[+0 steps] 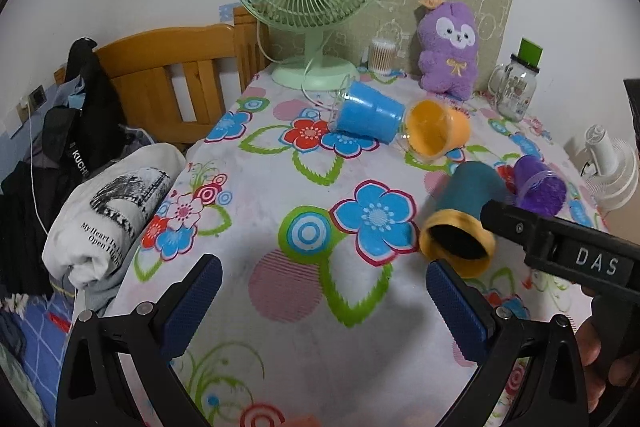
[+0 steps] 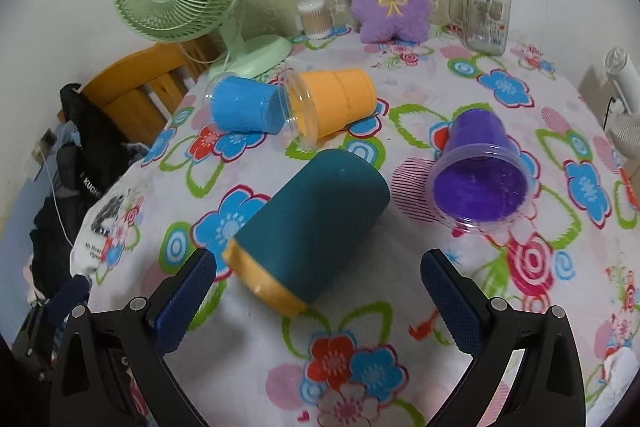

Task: Flip cup upside down
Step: 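Move the right gripper toward the teal cup lying on its side, then close the right gripper around the teal cup and lift it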

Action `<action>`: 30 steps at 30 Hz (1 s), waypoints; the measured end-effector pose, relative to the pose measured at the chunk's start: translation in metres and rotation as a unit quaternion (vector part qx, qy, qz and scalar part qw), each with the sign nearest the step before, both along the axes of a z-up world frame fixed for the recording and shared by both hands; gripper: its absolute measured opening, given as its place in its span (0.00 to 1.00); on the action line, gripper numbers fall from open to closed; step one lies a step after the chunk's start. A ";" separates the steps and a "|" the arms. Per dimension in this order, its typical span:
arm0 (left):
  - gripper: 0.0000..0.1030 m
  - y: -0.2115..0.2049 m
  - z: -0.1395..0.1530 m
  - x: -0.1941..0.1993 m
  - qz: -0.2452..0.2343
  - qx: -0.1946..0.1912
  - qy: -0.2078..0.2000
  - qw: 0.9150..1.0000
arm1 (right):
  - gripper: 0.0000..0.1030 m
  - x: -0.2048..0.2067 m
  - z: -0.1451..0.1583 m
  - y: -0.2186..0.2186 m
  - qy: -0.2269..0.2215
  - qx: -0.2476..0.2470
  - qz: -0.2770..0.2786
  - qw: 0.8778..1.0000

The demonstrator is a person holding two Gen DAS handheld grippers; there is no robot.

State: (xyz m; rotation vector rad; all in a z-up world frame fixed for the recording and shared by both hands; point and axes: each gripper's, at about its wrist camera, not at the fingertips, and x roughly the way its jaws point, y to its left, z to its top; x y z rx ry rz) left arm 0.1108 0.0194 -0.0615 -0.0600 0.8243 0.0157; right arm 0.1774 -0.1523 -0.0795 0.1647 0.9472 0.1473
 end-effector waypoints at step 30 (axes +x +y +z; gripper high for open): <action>1.00 0.003 -0.011 0.018 -0.012 -0.008 0.019 1.000 | 0.71 0.043 -0.018 0.031 0.043 0.009 0.062 0.997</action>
